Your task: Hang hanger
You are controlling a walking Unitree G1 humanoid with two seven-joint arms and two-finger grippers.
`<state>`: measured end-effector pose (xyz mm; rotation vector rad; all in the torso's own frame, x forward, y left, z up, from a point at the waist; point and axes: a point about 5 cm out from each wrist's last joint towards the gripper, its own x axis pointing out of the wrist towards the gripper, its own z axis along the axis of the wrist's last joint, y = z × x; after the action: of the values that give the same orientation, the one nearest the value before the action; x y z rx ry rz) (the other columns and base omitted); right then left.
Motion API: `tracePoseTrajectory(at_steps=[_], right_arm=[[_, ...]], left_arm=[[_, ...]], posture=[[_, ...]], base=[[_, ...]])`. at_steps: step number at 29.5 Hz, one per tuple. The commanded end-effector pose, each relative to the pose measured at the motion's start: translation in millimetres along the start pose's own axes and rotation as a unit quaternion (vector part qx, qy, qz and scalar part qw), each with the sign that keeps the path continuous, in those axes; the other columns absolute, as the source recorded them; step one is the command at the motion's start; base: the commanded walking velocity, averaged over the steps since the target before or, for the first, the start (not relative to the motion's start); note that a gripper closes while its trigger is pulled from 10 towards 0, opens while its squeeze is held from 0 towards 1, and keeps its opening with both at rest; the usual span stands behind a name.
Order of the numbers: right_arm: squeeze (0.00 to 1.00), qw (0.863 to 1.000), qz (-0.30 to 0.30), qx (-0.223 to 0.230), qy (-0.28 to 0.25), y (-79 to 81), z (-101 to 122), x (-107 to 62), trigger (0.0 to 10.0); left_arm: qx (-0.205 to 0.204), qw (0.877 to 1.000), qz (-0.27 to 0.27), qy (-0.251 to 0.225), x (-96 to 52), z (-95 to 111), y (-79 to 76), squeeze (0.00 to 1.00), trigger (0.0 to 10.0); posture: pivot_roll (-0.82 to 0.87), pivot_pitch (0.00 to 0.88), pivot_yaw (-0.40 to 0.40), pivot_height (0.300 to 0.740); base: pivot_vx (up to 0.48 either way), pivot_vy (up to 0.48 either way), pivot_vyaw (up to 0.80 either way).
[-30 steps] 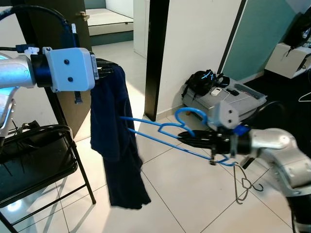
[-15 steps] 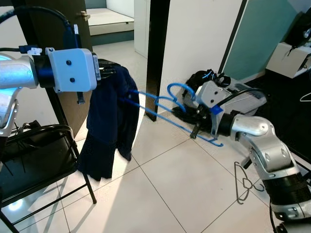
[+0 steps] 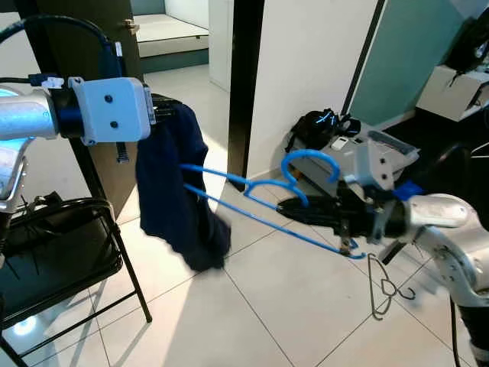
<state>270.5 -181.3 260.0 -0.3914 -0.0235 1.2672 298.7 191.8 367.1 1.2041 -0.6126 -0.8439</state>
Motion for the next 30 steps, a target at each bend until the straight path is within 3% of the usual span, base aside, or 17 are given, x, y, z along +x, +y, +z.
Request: tracePoseTrajectory(at_steps=[1, 6, 10, 21, 30], right_arm=[[0.00, 1.000, 0.017, -0.008, -0.015, 3.4, 6.9, 0.6, 10.0], [0.00, 1.000, -0.017, -0.017, -0.001, -2.7, 6.6, -11.4, 10.0], [0.00, 0.999, -0.038, -0.019, -0.022, -6.2, 12.0, -16.3, 10.0], [0.00, 0.999, -0.028, -0.002, -0.047, -2.5, 24.8, -37.6, 10.0], [0.00, 0.999, -0.028, 0.021, 0.007, 3.3, 12.6, -54.8, 10.0]], left_arm=[[0.012, 1.000, 0.008, -0.003, 1.6, 3.0, 5.6, 0.00, 10.0], [0.011, 1.000, 0.011, -0.008, 3.1, 5.4, 9.1, 0.00, 10.0], [0.012, 1.000, 0.011, -0.012, 3.1, 8.5, 11.2, 0.00, 10.0], [0.015, 1.000, 0.011, -0.009, 1.9, 8.3, 12.5, 0.00, 10.0], [0.016, 1.000, 0.013, -0.006, 1.2, 7.4, 12.8, 0.00, 10.0]], posture=[[0.03, 0.000, 0.003, 0.740], [0.03, 0.000, 0.005, 0.740], [0.03, 0.000, 0.005, 0.740], [0.03, 0.000, 0.003, 0.740], [0.03, 0.000, 0.001, 0.740]], base=[[0.000, 0.000, 0.00], [0.000, 0.000, 0.00], [0.000, 0.000, 0.00], [0.000, 0.000, 0.00], [0.000, 0.000, 0.00]])
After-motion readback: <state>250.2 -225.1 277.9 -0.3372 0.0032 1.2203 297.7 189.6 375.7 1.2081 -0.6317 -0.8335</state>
